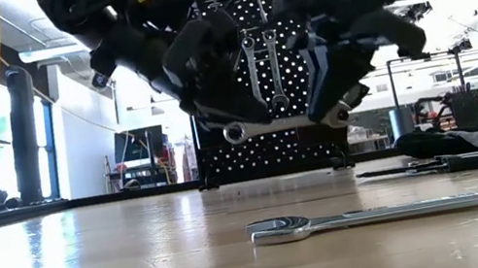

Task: Hang tools onto peg board
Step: Hang the silver wrench on the peg board

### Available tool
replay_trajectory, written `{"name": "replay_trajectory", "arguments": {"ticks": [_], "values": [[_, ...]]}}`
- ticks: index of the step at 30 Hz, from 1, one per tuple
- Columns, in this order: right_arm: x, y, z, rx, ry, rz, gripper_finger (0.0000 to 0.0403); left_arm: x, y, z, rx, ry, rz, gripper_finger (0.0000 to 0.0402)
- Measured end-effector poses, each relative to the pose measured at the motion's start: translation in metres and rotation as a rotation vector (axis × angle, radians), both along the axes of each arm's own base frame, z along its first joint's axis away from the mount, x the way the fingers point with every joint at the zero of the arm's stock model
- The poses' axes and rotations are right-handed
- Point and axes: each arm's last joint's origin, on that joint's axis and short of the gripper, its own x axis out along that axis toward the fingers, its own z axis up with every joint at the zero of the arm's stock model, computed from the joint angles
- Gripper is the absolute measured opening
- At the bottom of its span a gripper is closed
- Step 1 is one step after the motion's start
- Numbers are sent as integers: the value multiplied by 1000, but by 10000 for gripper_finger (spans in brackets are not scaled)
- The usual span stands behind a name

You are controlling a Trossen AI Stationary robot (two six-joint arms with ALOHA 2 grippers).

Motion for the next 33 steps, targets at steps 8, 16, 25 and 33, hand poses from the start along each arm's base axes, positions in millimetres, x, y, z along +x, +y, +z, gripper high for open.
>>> {"name": "replay_trajectory", "arguments": {"ticks": [8,16,25,33], "values": [[10,2,22,-10,-31,25,1,9,-4,15,-13,-1,-52,139],[11,1,31,-22,-20,3,1,7,-2,14,70,97,15,122],[6,1,29,1,28,-47,0,8,-3,15,140,74,-30,9],[5,1,30,33,29,-54,29,9,-6,16,180,62,-78,5]]}}
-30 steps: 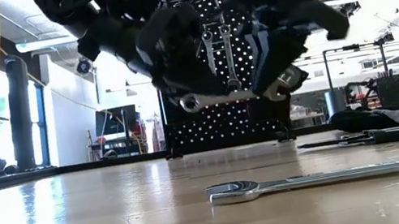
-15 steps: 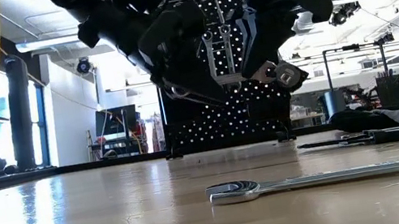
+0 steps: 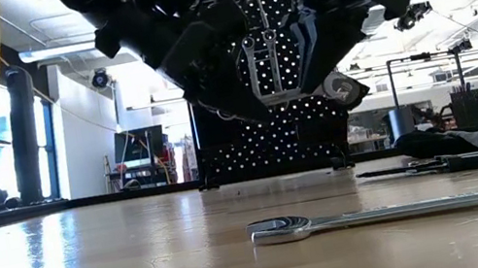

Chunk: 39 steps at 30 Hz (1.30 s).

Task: Hang tools onto peg board
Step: Hang the silver wrench on the peg board

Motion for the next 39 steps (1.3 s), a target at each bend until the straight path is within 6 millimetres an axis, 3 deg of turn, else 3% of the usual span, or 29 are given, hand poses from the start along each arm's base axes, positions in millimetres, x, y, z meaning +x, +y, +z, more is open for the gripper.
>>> {"name": "replay_trajectory", "arguments": {"ticks": [7,12,19,27,39], "values": [[-5,0,8,45,-21,-36,117,-1,-10,0,142,1,-41,4],[-11,1,22,148,-69,-48,150,-3,-22,0,332,8,-80,4],[-17,3,38,313,-115,-82,150,-6,-42,1,649,27,-129,4],[-18,3,39,406,-116,-186,149,-12,-69,6,979,54,-164,4],[-11,-2,44,540,-162,-206,149,-21,-114,21,1390,41,-236,4]]}}
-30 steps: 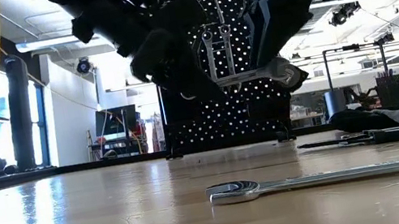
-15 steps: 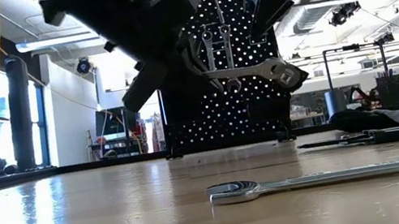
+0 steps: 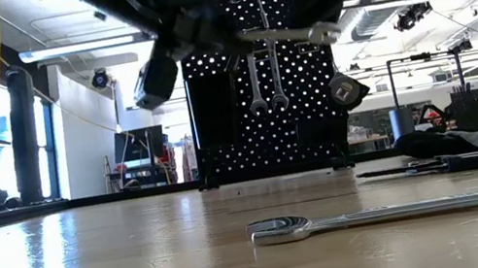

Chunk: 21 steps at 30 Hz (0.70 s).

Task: Hang tools onto peg board
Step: Hang the silver wrench on the peg board

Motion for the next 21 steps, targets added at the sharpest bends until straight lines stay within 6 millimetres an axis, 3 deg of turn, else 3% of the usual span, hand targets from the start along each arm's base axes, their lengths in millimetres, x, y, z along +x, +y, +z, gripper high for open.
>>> {"name": "replay_trajectory", "arguments": {"ticks": [10,15,21], "values": [[7,-4,7,171,-68,87,149,-5,-22,13,257,37,-61,4],[8,-2,9,238,-87,101,149,-6,-23,16,283,51,-84,4],[5,-2,-3,260,-44,72,149,-6,-24,25,261,-15,-87,4]]}}
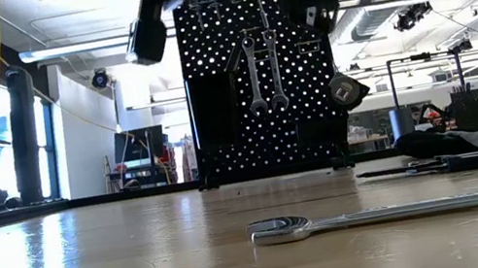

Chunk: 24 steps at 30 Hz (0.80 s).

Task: Hang tools onto peg board
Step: Hang the silver wrench on the peg board

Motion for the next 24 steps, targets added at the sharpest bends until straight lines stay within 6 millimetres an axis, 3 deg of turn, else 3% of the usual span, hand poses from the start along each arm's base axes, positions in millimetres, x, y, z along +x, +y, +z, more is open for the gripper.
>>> {"name": "replay_trajectory", "arguments": {"ticks": [8,13,17,24], "values": [[6,3,0,88,-118,47,149,1,-3,4,22,-13,-53,3],[4,3,-4,103,-97,60,142,2,-2,5,30,-15,-55,3],[4,4,-4,117,-96,77,111,3,0,6,56,-2,-68,3],[3,5,-5,107,-90,86,19,6,5,5,79,18,-68,9]]}}
